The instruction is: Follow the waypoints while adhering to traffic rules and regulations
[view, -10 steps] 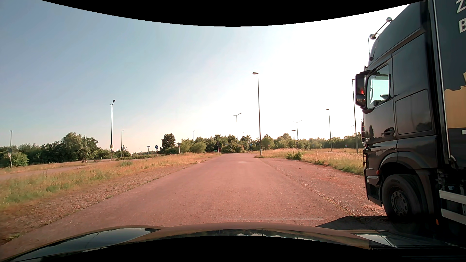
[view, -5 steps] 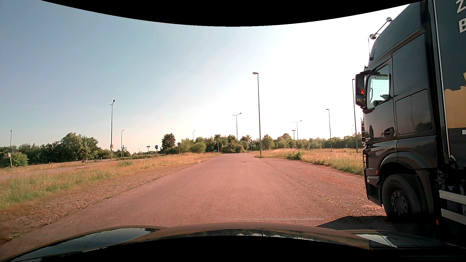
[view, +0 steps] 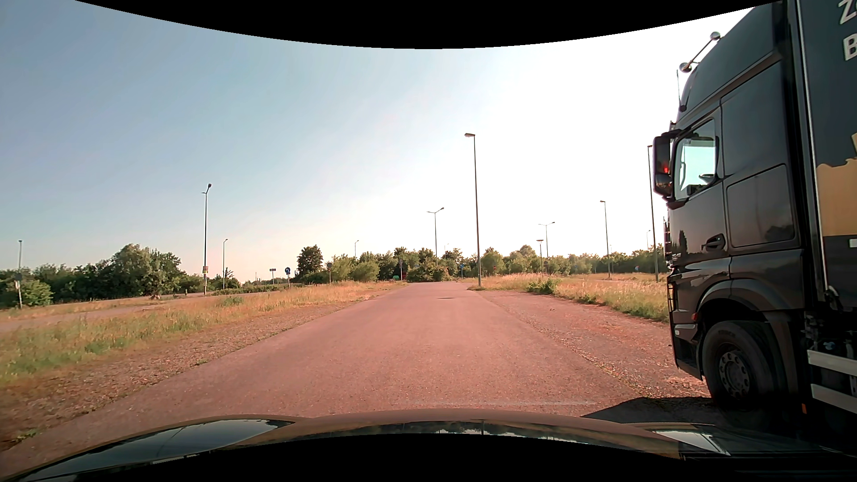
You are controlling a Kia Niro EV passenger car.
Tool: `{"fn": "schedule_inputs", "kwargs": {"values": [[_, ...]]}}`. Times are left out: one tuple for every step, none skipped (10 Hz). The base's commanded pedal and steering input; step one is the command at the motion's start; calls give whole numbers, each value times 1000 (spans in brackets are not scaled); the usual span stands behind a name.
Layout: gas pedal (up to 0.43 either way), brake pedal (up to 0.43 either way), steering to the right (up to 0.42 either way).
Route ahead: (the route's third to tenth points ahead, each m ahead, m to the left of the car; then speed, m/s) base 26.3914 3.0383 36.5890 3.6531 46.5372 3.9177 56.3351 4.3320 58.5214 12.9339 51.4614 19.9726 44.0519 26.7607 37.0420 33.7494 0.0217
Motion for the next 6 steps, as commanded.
{"fn": "schedule_inputs", "kwargs": {"values": [[0,6,-9],[47,6,-9],[87,6,-9],[138,6,-9],[150,6,-9],[197,6,-9]]}}
